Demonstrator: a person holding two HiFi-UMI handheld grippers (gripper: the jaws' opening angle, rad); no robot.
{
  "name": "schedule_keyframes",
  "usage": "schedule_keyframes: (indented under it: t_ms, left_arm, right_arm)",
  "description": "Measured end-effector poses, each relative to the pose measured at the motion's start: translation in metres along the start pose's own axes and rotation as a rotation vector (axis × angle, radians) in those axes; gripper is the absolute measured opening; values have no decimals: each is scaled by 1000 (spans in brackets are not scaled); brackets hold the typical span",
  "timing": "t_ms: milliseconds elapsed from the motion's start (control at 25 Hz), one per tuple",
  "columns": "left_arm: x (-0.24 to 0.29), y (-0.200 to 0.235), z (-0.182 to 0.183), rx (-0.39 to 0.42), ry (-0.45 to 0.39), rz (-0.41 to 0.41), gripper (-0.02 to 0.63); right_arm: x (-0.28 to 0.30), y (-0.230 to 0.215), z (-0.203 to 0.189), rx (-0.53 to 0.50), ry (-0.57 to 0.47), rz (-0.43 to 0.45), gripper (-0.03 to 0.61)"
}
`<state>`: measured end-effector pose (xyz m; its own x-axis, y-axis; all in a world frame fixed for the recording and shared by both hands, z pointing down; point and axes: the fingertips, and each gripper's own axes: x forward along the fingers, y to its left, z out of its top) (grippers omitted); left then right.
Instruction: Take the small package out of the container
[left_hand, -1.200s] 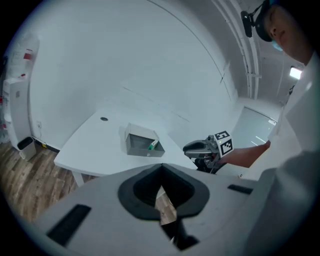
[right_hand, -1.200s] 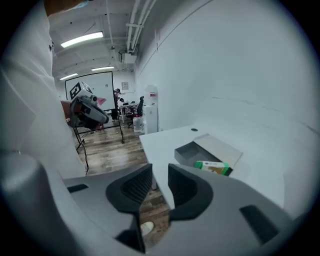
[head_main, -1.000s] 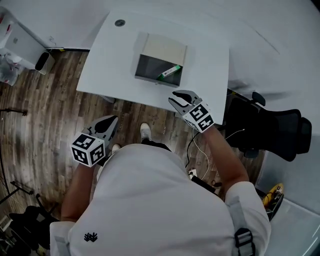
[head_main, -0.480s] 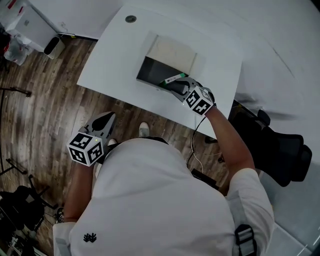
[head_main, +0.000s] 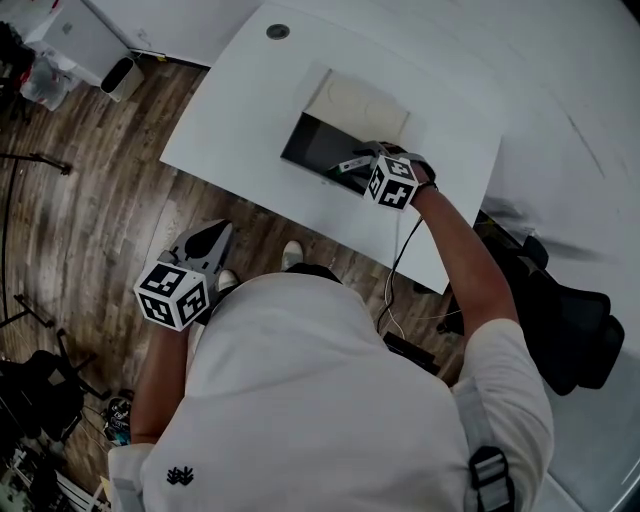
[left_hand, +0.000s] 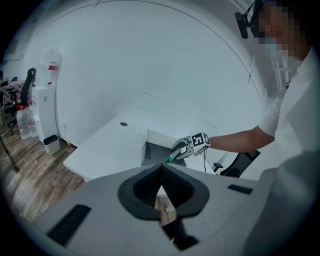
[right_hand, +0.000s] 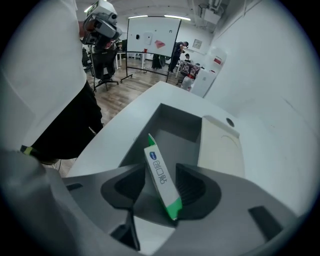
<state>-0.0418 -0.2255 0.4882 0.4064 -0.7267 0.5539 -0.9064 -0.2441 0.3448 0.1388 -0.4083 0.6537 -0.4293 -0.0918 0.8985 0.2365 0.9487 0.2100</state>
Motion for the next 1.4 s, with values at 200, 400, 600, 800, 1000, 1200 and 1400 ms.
schedule_keyframes:
  t_ms: [200,400,600,800,1000,1200,1400]
  left_arm:
    - [-5,7,5,-14,-22,33,6]
    - [-11,12,1,-14,-9,41,6]
    - [-15,14,0,-15,-16,37,6]
    - [-18,15,-1,5,-14,21,6]
    - [-27,16,-2,22,-33,0,6]
    - [-39,24,-4,48,-39,-8,6]
    - [-54,29,-12,68,-31,-33,6]
  right_arm:
    - [14,3,-4,-59,57,51,183]
    - [19,6,0,-93,71,69,125]
    - [19,8,0,-65,74,68,98]
    - [14,5,3,-26,71,35,95]
    - [4,0,10,29,59,-11,94]
    - [-10,-6,22,105,43,-65,92]
    - [-25,-5,37,154,34,-125,92]
